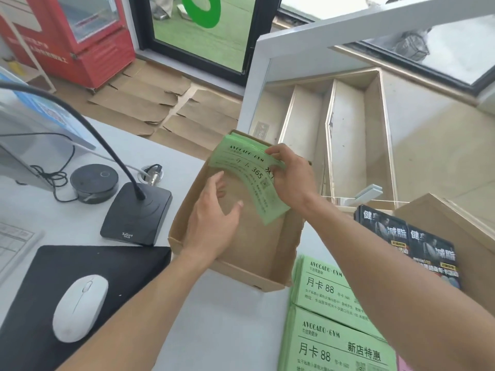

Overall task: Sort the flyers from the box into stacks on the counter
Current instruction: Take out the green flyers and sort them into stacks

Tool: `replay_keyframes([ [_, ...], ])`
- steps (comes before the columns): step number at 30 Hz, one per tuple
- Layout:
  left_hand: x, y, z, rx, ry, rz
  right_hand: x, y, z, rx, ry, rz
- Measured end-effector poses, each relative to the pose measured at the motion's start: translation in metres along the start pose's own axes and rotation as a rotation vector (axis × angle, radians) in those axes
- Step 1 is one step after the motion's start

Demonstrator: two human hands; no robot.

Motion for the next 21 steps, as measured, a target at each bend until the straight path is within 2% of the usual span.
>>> replay_keyframes([
  [4,-0.009,-0.021,0.012,-0.180,-0.094,-0.030,-0.055,0.006,0.027,0.497,-0.011,-0.155],
  [7,-0.024,-0.033,0.019,-0.415,-0.104,0.010,-0.107,0.004,0.032,0.654,-0.024,-0.231],
  [10,-0.056,-0.050,0.019,-0.664,-0.059,0.055,-0.160,0.004,0.024,0.830,0.069,-0.234],
  [12,-0.087,-0.062,0.021,-0.643,-0.027,-0.013,-0.193,0.000,0.018,0.935,0.135,-0.236],
  [15,-0.135,-0.059,0.021,-0.577,0.060,-0.062,-0.230,-0.013,0.010,0.954,0.190,-0.255],
  [21,-0.201,-0.015,0.029,-0.490,0.095,0.053,-0.279,-0.025,-0.017,0.882,0.278,-0.255],
])
Point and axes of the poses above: each hand's wrist, its own x-axis towards the middle knuckle, its own z-axis out of the back of the hand, y = z × x, the point moved 7 cm from there along x, towards the middle knuckle, and after that the axes turned 3 degrees about -y, right-handed, at the moved point
